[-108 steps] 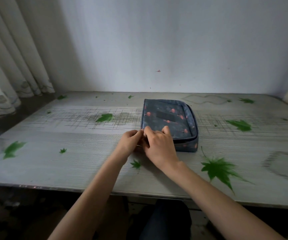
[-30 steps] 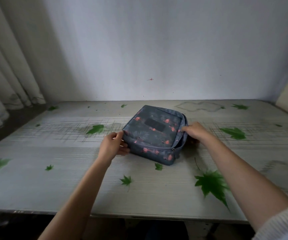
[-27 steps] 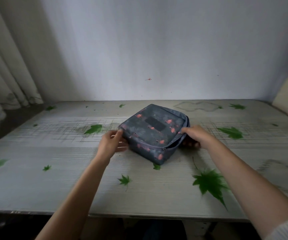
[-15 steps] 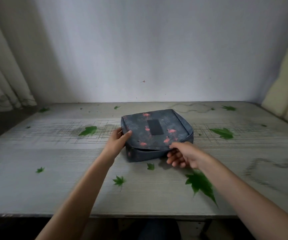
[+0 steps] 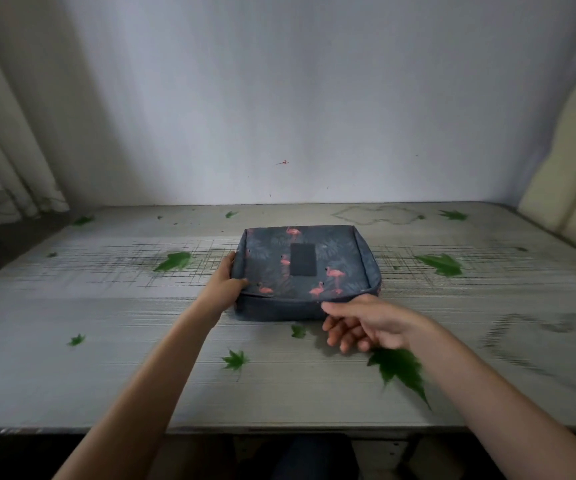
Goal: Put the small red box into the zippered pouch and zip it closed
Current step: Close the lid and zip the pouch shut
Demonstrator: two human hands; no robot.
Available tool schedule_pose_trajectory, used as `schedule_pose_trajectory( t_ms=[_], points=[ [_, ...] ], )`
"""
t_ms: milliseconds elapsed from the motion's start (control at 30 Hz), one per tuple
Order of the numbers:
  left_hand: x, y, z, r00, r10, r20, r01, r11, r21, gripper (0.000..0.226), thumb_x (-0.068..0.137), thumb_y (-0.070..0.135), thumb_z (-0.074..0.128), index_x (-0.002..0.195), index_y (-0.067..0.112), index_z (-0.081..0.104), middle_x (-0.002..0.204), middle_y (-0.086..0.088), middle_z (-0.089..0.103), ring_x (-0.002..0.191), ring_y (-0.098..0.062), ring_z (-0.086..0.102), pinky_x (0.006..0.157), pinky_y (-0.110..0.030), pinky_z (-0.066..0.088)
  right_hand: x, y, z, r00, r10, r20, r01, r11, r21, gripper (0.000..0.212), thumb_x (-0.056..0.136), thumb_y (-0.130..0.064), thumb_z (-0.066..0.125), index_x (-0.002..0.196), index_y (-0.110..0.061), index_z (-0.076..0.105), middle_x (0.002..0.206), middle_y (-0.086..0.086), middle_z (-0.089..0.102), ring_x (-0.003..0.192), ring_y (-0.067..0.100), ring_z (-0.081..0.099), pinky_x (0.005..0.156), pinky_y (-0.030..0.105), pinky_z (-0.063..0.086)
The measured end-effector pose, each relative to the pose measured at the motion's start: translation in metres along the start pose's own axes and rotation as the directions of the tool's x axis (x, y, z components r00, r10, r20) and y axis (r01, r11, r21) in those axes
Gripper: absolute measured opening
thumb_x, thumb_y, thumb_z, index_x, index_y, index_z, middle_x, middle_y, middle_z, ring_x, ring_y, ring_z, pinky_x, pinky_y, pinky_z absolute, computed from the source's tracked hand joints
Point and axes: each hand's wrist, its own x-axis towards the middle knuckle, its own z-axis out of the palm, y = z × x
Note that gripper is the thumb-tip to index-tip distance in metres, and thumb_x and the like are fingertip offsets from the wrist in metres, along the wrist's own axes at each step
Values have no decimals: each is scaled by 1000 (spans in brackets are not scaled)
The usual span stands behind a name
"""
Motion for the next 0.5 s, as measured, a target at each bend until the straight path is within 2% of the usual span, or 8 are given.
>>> schedule_pose_trajectory(
  t_ms=[100, 167, 267, 400, 500],
  points=[
    [3, 0, -2, 1000, 0, 8, 0, 1000, 4, 62, 83, -9, 44, 138, 13, 28, 135, -13, 43, 109, -22, 45, 90, -33, 40, -11, 4, -25, 999, 26, 31, -24, 997, -78, 15, 84, -20, 62, 79, -7, 67, 60, 2, 70, 47, 9, 61, 34, 14, 39],
    [5, 1, -1, 1000, -2, 8, 2, 1000, 15, 61, 82, -10, 43, 137, 12, 28, 134, -14, 44, 107, -22, 45, 87, -33, 40, -16, 6, -40, 999, 46, -16, -47, 995, -93, 15, 86, -13, 58, 77, -6, 67, 58, 3, 69, 45, 9, 61, 34, 14, 40],
    [7, 4, -1, 1000, -3, 0, 3, 998, 62, 61, 81, -11, 43, 136, 9, 28, 134, -16, 44, 105, -21, 45, 84, -33, 40, -18, 5, -57, 987, 54, -154, -69, 993, -91, 20, 89, -7, 52, 76, -2, 65, 53, 5, 69, 42, 10, 61, 33, 15, 42],
    [10, 14, 4, 997, 28, -65, -14, 979, 205, 66, 83, -1, 47, 141, 11, 19, 144, -15, 35, 125, -31, 39, 101, -40, 38, -8, -3, -71, 930, 13, -368, -56, 993, -106, 18, 89, 1, 46, 81, 4, 62, 47, 8, 66, 37, 14, 60, 33, 16, 44],
    [14, 32, 15, 981, 159, -113, -103, 915, 389, 57, 84, 7, 50, 136, 9, 30, 138, -16, 42, 123, -32, 41, 95, -34, 37, 3, -12, -74, 864, -76, -498, 2, 989, -148, 17, 89, 1, 47, 84, 4, 63, 55, 9, 67, 46, 18, 62, 37, 20, 48]
  ],
)
